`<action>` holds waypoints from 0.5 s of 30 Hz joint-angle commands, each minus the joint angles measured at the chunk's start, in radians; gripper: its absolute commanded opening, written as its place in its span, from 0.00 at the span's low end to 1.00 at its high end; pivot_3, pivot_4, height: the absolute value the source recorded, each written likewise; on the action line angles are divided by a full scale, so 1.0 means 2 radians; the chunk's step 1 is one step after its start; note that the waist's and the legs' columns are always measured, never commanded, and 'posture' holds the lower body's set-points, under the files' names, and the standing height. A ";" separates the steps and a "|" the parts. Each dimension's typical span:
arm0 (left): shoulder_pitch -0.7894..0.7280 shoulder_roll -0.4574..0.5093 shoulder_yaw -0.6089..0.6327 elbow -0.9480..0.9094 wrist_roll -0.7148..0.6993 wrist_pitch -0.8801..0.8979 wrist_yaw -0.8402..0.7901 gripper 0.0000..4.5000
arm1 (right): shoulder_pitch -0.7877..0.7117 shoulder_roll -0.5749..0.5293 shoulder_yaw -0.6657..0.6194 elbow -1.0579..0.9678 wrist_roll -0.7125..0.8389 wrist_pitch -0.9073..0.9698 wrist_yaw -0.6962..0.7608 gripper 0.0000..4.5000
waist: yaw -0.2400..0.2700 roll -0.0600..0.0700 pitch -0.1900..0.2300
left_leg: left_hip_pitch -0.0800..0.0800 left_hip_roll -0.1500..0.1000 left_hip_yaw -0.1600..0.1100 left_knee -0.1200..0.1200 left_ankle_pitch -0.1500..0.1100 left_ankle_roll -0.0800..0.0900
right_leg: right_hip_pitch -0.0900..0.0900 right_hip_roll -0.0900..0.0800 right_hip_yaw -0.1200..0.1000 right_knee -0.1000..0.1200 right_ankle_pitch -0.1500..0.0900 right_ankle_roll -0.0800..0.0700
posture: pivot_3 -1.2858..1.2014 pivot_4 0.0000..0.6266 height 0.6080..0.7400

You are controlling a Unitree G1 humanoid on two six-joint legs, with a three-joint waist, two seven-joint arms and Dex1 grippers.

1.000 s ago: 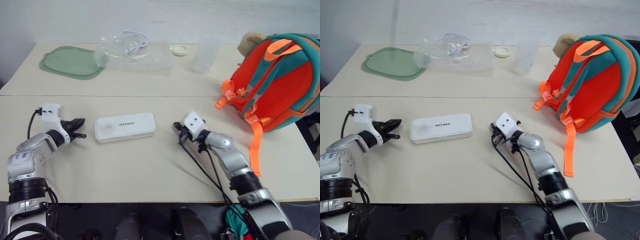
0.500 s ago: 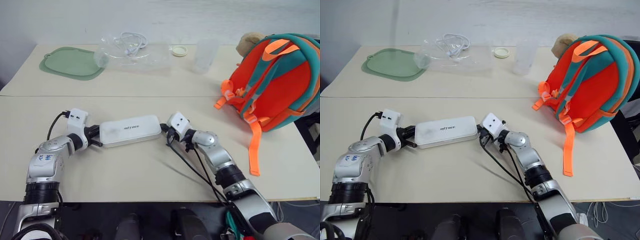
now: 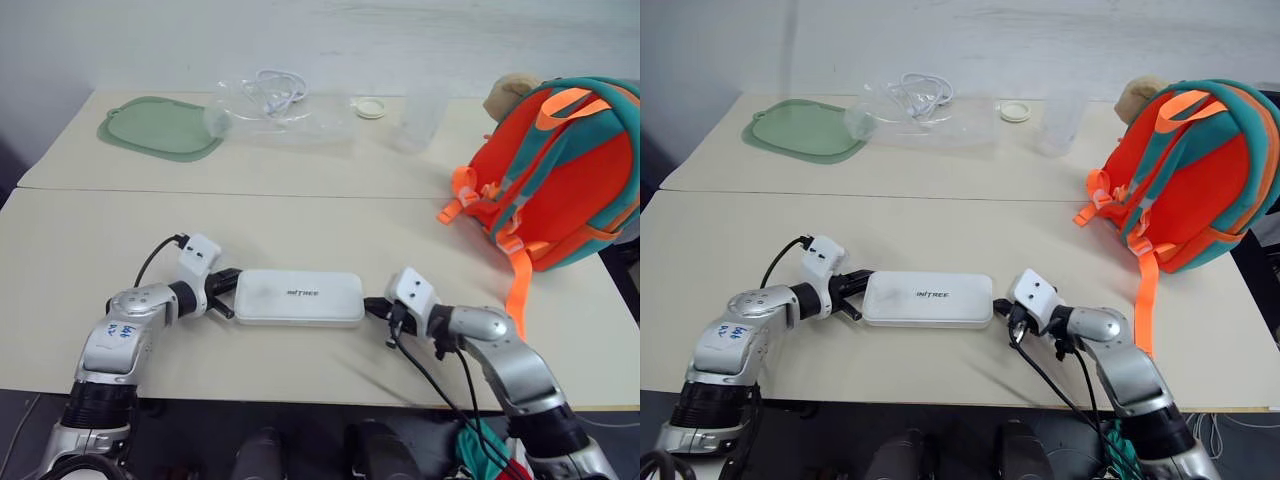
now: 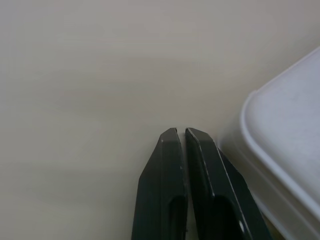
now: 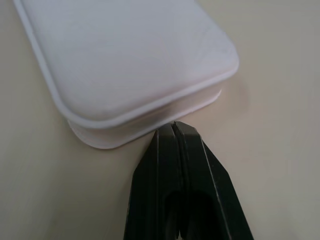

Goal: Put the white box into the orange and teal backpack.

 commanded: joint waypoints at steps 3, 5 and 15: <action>0.008 -0.040 -0.054 -0.003 0.009 0.007 -0.004 0.05 | 0.033 -0.024 -0.014 -0.072 0.023 0.032 0.001 0.00 | 0.007 0.000 -0.002 | 0.000 0.000 0.000 0.000 0.000 0.000 | 0.000 0.000 0.000 0.000 0.000 0.000 | 0.52 0.24 1.00; 0.006 -0.039 -0.045 0.000 0.011 0.006 -0.004 0.05 | 0.045 -0.033 -0.025 -0.075 0.022 0.029 -0.002 0.00 | 0.010 0.000 -0.002 | 0.000 0.000 0.000 0.000 0.000 0.000 | 0.000 0.000 0.000 0.000 0.000 0.000 | 0.52 0.24 1.00; -0.017 0.056 0.067 0.062 -0.076 0.064 -0.101 0.38 | 0.070 -0.062 -0.050 -0.083 0.044 0.022 0.003 0.00 | -0.007 -0.001 -0.002 | 0.000 0.000 0.000 0.000 0.000 0.000 | 0.000 0.001 0.000 0.000 0.000 0.000 | 0.52 0.24 1.00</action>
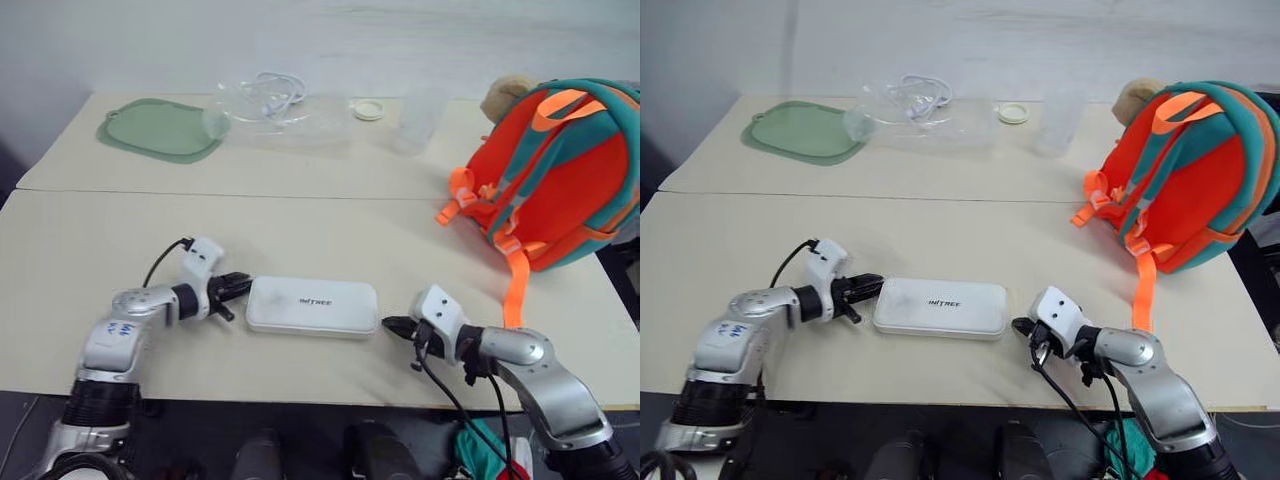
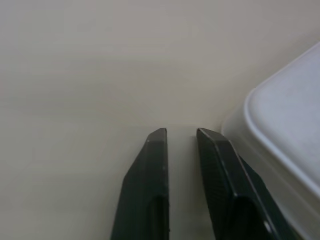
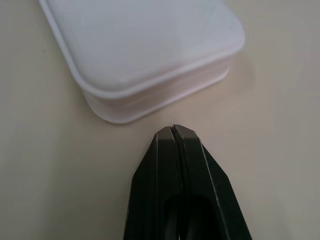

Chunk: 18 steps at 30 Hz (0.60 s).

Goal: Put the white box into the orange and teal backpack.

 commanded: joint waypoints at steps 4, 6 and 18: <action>-0.037 0.116 0.027 0.030 -0.126 0.204 -0.143 0.66 | -0.004 -0.014 -0.012 -0.014 0.019 -0.018 0.013 0.00 | -0.004 -0.002 0.001 | -0.001 0.001 0.000 -0.001 0.000 -0.001 | -0.001 0.001 0.000 0.000 0.000 -0.001 | 0.52 0.24 1.00; -0.057 0.137 0.020 0.046 -0.154 0.259 -0.166 0.80 | -0.009 -0.016 -0.010 -0.011 0.019 -0.023 0.016 0.00 | -0.002 -0.002 0.001 | -0.001 0.001 0.000 -0.001 0.000 -0.001 | -0.002 0.001 0.000 0.000 -0.001 -0.001 | 0.52 0.24 1.00; -0.193 0.055 -0.099 0.205 -0.190 0.435 -0.083 1.00 | -0.054 -0.007 0.026 0.040 0.004 -0.057 0.018 0.00 | 0.003 -0.002 0.001 | -0.001 -0.001 0.000 0.001 0.000 -0.001 | -0.001 0.000 0.000 0.000 -0.001 -0.001 | 0.52 0.24 1.00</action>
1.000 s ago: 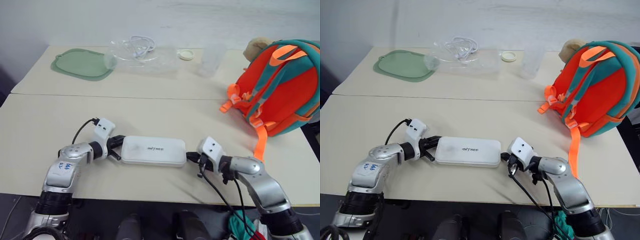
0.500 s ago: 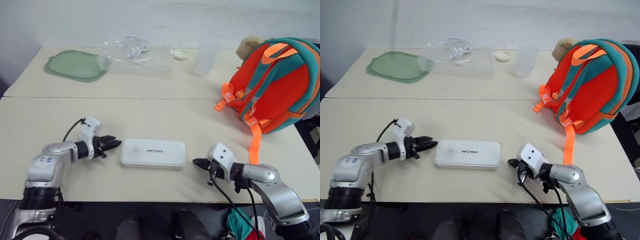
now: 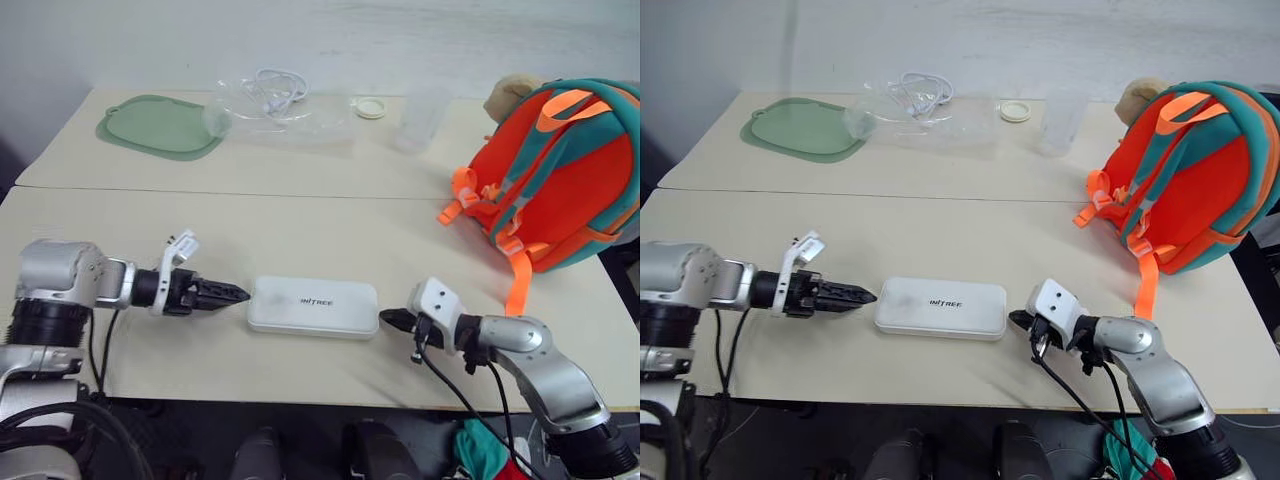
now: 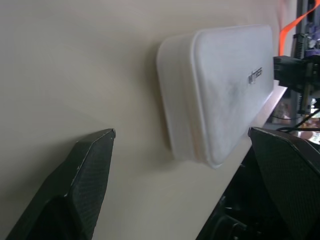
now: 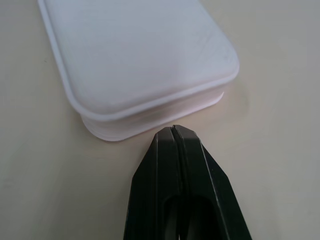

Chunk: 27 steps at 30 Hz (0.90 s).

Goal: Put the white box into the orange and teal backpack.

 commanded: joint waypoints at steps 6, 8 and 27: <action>0.005 -0.054 -0.056 0.059 -0.121 0.013 0.090 1.00 | -0.018 0.016 0.015 0.014 -0.008 -0.028 -0.008 0.00 | 0.006 0.000 0.000 | 0.000 0.000 0.000 0.000 0.000 0.000 | 0.001 -0.001 0.000 0.000 0.000 0.000 | 0.52 0.24 1.00; 0.003 -0.058 -0.055 0.073 -0.148 0.013 0.117 1.00 | -0.018 0.019 0.018 0.015 -0.009 -0.028 -0.010 0.00 | 0.007 0.000 0.000 | 0.000 0.000 0.000 0.000 0.000 0.000 | 0.001 -0.001 0.000 0.000 0.000 0.000 | 0.52 0.24 1.00; 0.161 -0.098 0.131 -0.143 -0.149 -0.264 0.034 0.27 | 0.151 0.050 -0.215 -0.090 0.145 -0.061 -0.029 0.20 | 0.008 0.000 0.000 | 0.000 -0.001 -0.001 0.000 0.000 -0.001 | 0.001 -0.001 -0.001 -0.001 0.000 0.000 | 0.52 0.24 1.00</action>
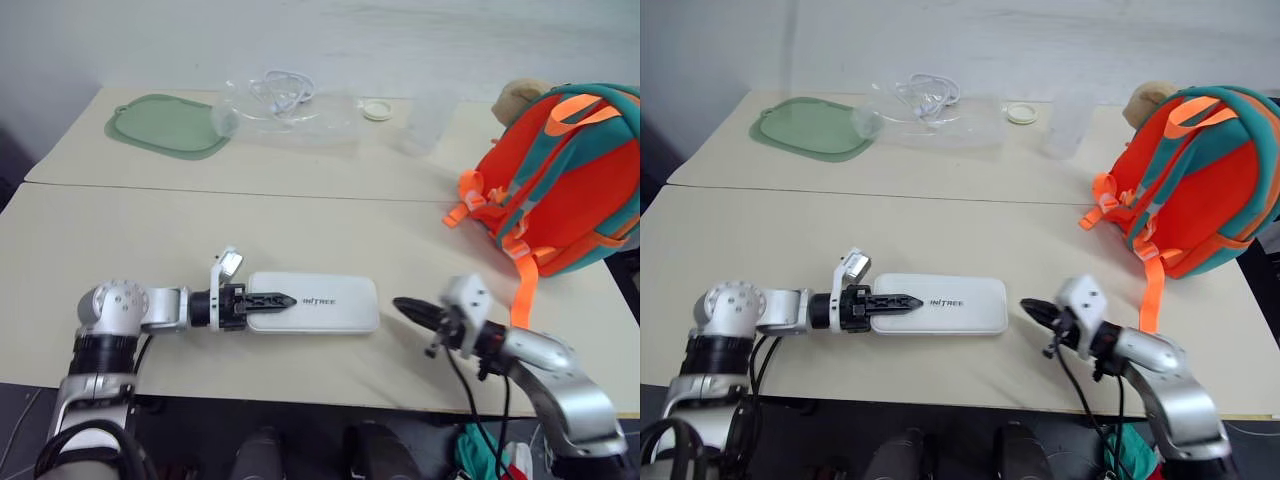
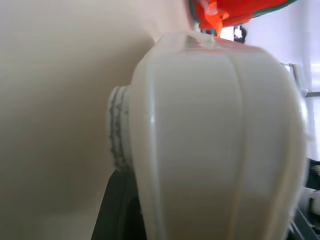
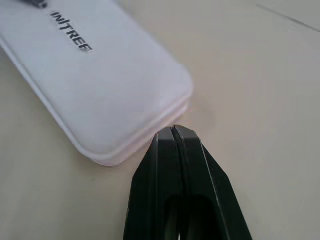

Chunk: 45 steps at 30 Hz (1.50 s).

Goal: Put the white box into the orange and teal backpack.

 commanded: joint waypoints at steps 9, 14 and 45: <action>0.064 -0.005 0.073 -0.062 0.145 -0.409 -0.154 0.27 | 0.009 0.029 -0.191 -0.018 0.122 -0.030 -0.097 0.89 | -0.004 0.001 0.000 | 0.001 0.000 0.001 -0.003 0.000 0.000 | 0.000 0.001 0.001 -0.001 0.000 0.000 | 0.52 0.24 1.00; 0.059 -0.006 0.092 -0.073 0.131 -0.409 -0.149 0.27 | -0.092 0.013 -0.157 0.059 0.069 -0.024 -0.155 0.99 | -0.011 0.001 0.000 | 0.001 0.000 0.001 -0.004 0.000 0.000 | 0.000 0.001 0.000 -0.002 0.000 0.000 | 0.52 0.24 1.00; 0.104 -0.013 0.173 -0.114 0.041 -0.342 -0.071 0.27 | -0.458 0.032 -0.082 0.469 0.085 -0.161 0.078 0.01 | -0.026 0.003 0.003 | 0.000 0.002 0.003 -0.005 0.002 0.000 | -0.002 0.002 0.002 -0.001 0.000 0.000 | 0.52 0.24 1.00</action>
